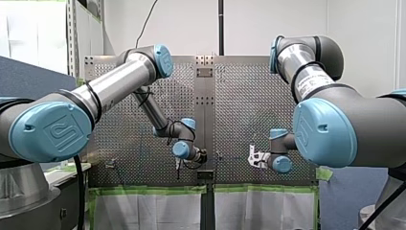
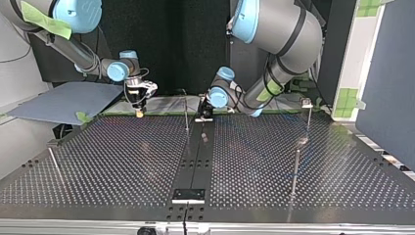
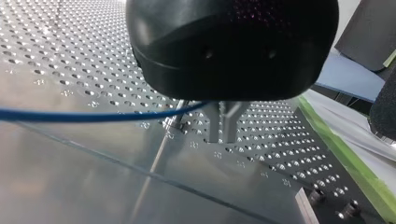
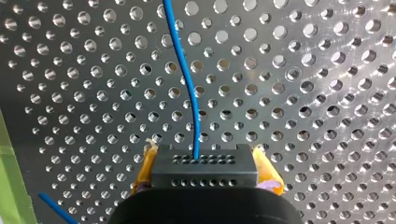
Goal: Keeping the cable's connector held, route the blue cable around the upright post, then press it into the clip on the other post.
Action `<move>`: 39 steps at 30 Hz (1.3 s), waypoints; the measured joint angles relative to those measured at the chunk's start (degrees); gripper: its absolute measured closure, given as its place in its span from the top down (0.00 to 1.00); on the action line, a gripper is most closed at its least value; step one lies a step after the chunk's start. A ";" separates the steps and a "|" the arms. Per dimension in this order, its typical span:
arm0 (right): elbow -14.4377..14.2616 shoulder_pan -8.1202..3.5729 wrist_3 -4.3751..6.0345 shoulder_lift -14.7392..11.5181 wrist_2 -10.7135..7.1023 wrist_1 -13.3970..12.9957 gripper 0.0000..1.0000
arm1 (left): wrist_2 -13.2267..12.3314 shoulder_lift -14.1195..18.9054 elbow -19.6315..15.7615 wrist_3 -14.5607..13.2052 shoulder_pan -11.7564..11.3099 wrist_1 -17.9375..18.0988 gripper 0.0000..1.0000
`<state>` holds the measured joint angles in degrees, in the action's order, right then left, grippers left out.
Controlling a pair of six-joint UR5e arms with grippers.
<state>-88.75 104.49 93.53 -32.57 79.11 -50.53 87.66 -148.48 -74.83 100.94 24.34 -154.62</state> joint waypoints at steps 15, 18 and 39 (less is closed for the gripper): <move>0.00 0.20 -0.86 0.00 0.15 2.43 0.00 | -2.52 0.02 -0.01 -3.84 0.53 -5.60 0.99; 0.01 0.29 -0.88 0.00 0.16 2.50 0.00 | -2.42 0.35 -0.02 -5.56 0.70 -7.34 0.99; 0.00 0.23 -0.89 0.00 0.23 2.87 0.00 | -2.24 3.73 -3.75 -10.35 3.47 -8.34 0.99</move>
<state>-88.75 104.73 92.65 -32.57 79.34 -47.66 85.42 -144.75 -78.58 90.59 27.81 -162.97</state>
